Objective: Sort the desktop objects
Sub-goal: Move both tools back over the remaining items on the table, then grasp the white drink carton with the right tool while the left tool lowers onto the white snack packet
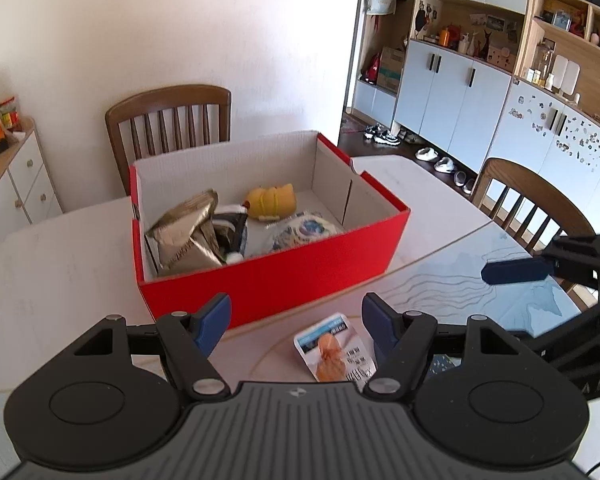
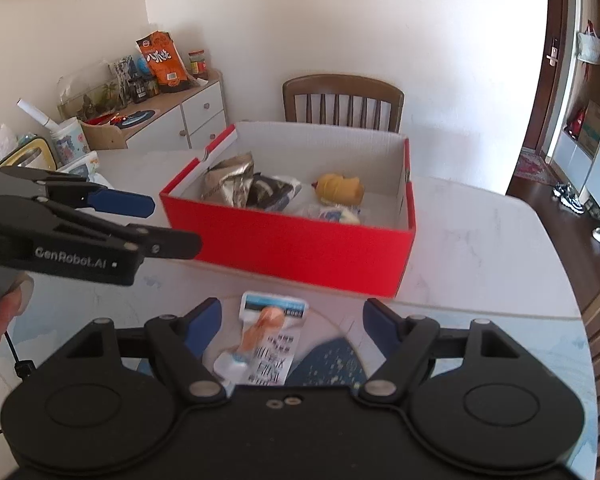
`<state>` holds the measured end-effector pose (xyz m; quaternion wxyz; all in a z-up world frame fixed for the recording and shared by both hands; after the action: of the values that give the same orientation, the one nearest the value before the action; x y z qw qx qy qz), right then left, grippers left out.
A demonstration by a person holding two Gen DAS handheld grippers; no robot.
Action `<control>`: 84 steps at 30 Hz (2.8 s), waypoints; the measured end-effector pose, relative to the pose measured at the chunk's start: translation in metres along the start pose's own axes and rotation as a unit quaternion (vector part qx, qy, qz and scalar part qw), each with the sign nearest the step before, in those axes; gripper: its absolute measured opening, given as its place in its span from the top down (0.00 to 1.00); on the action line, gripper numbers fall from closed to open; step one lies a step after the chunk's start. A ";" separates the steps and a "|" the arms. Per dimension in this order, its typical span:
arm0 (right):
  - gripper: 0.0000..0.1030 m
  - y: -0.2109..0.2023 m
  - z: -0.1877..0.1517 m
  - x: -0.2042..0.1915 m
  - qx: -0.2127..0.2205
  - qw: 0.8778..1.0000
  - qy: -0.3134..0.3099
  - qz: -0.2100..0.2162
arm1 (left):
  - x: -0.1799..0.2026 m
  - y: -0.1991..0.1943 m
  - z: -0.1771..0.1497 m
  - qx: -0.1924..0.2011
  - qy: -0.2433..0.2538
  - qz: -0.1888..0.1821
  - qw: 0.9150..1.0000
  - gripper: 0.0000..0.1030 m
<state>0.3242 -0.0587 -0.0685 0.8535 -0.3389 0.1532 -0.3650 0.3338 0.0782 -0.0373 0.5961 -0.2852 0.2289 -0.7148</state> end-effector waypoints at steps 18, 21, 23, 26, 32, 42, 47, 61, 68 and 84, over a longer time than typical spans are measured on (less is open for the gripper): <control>0.25 0.006 -0.057 -0.026 -0.010 1.000 0.011 -0.011 | 0.011 0.019 -0.041 -0.048 -0.025 0.000 0.999 0.31; 0.25 0.009 -0.064 -0.032 -0.015 1.000 0.007 -0.007 | 0.010 0.022 -0.047 -0.057 -0.034 -0.001 0.998 0.31; 0.25 0.012 -0.067 -0.034 -0.018 1.000 0.008 -0.006 | 0.010 0.026 -0.051 -0.066 -0.038 -0.002 0.997 0.30; 0.25 0.016 -0.074 -0.036 -0.024 1.000 0.012 -0.005 | 0.010 0.032 -0.058 -0.078 -0.043 -0.001 0.996 0.17; 0.26 0.027 -0.085 -0.043 -0.042 0.999 0.004 0.004 | 0.011 0.042 -0.070 -0.104 -0.046 -0.005 0.993 0.10; 0.35 0.053 -0.095 -0.053 -0.077 0.997 -0.016 0.020 | 0.010 0.053 -0.072 -0.111 -0.063 -0.005 0.992 0.02; 0.43 0.059 -0.097 -0.056 -0.085 0.996 -0.016 0.023 | 0.009 0.058 -0.073 -0.116 -0.066 -0.001 0.991 0.01; 0.72 0.059 -0.102 -0.051 -0.084 0.996 -0.006 0.022 | 0.022 0.073 -0.073 -0.123 -0.046 -0.008 0.991 0.01; 0.73 0.047 -0.112 -0.034 -0.091 0.996 0.011 0.022 | 0.027 0.086 -0.070 -0.128 -0.054 -0.004 0.990 0.01; 0.73 0.033 -0.119 0.031 -0.095 0.994 0.044 -0.034 | 0.027 0.130 -0.069 -0.127 -0.088 0.056 0.986 0.02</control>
<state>0.3023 -0.1200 -0.1780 0.7972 -0.4067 0.2130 -0.3921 0.3768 0.0267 -0.1708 0.6124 -0.4067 0.2801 -0.6174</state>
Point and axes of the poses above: each gripper's, at about its wrist camera, not at the fingertips, and y roughly the way its jaws point, x to its right, z to its top, the point moved 6 cm from there along y, roughly the way its jaws point, and after that the axes turned 5 degrees about -y, right-handed, at the moved point
